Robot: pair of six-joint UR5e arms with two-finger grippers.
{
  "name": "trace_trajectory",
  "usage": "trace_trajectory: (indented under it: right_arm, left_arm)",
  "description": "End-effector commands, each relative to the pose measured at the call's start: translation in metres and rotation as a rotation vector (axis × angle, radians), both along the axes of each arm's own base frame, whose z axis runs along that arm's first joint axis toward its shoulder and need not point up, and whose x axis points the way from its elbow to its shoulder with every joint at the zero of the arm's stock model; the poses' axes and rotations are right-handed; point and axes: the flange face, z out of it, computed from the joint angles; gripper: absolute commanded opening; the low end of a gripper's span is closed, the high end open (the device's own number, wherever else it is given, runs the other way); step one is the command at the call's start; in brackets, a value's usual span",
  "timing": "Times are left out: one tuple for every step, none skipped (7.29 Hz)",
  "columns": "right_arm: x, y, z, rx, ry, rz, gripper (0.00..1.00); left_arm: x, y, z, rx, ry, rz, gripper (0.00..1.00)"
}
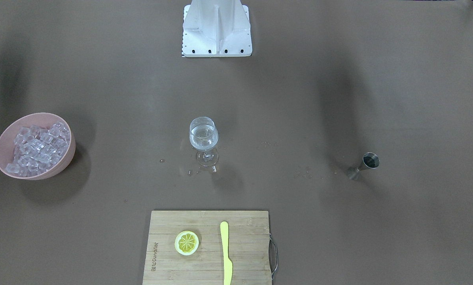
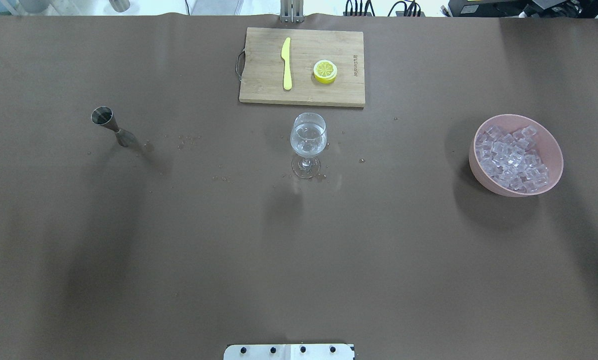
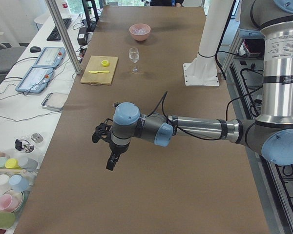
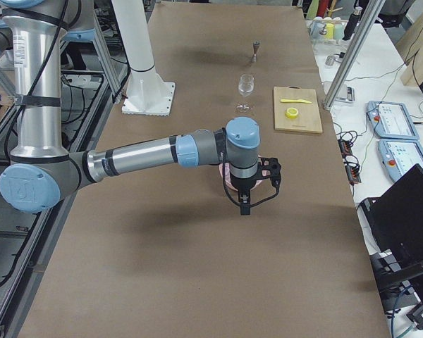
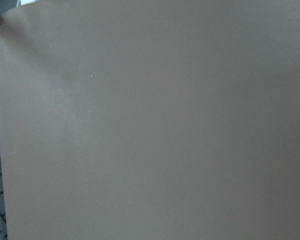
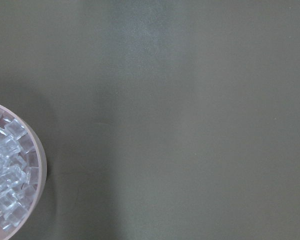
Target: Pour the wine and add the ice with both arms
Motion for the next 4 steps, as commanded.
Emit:
trace_trajectory:
  right_arm:
    - [-0.001, -0.001, -0.004, 0.011, 0.0, -0.002, 1.0]
    - [-0.001, -0.001, -0.004, 0.01, 0.0, -0.001, 1.0]
    - [-0.001, -0.001, -0.004, 0.008, 0.0, -0.001, 1.0]
    - [0.0, 0.0, -0.003, 0.007, 0.0, -0.001, 1.0]
  left_arm:
    - [0.01, 0.0, -0.035, 0.158, 0.117, -0.041, 0.98]
    - [0.05, -0.018, -0.069, 0.262, 0.137, 0.039, 0.98]
    - [0.069, -0.024, -0.087, 0.212, 0.193, 0.006, 0.97]
    - [0.089, -0.021, -0.119, 0.18, 0.267, -0.075, 0.97]
